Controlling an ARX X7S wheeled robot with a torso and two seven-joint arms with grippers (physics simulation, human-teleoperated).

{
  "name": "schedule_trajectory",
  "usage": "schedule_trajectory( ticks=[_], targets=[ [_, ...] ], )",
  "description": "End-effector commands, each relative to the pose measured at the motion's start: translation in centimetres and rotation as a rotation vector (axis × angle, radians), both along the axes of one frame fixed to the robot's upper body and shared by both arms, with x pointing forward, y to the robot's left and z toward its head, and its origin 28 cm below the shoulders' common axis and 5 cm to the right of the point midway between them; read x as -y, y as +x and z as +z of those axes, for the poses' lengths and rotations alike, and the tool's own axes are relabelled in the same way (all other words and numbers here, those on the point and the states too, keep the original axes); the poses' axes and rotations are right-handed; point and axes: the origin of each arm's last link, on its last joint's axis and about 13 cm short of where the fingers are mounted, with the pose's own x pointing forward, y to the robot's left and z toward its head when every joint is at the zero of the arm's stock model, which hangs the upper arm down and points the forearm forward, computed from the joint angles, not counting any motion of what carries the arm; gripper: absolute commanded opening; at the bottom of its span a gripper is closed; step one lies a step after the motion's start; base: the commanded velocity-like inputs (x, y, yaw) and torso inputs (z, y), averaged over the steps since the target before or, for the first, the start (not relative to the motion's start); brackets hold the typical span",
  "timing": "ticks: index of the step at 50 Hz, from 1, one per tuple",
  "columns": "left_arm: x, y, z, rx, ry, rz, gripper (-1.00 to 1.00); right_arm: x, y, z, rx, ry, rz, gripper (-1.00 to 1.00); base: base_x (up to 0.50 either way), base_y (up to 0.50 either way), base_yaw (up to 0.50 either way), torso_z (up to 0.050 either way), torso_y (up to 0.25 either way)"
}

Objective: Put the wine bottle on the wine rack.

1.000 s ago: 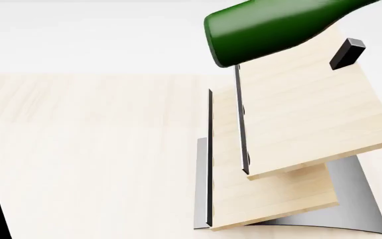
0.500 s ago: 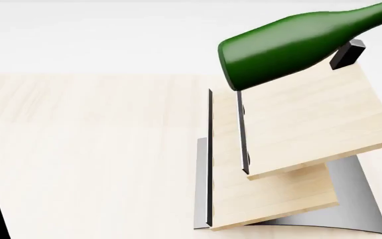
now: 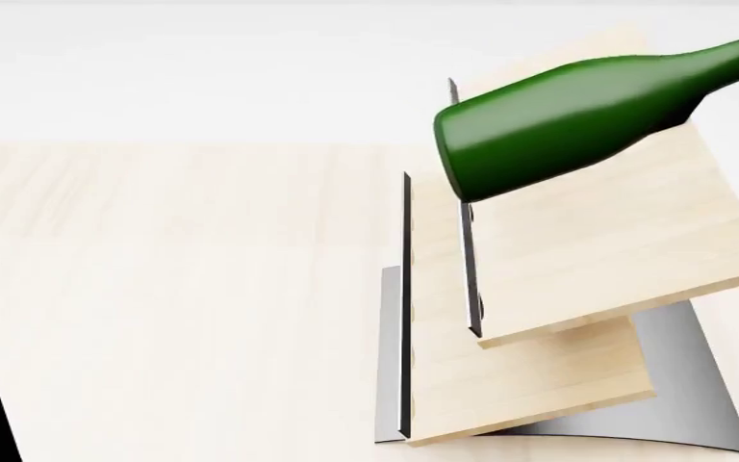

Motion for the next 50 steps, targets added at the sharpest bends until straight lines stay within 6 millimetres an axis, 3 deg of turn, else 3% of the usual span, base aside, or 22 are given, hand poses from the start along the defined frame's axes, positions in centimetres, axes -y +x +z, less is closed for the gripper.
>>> schedule_trajectory(
  ticks=[1, 50],
  targets=[
    [0.0, 0.0, 0.0, 0.000, 0.001, -0.002, 1.00, 0.5, -0.5, 0.1, 0.049, 0.012, -0.027, -1.00, 0.00, 0.00, 0.00, 0.000, 0.000],
    [0.1, 0.0, -0.1, -0.004, 0.000, -0.005, 1.00, 0.5, -0.9, -2.0, 0.048, 0.006, -0.033, -1.00, 0.00, 0.00, 0.00, 0.000, 0.001]
  ],
)
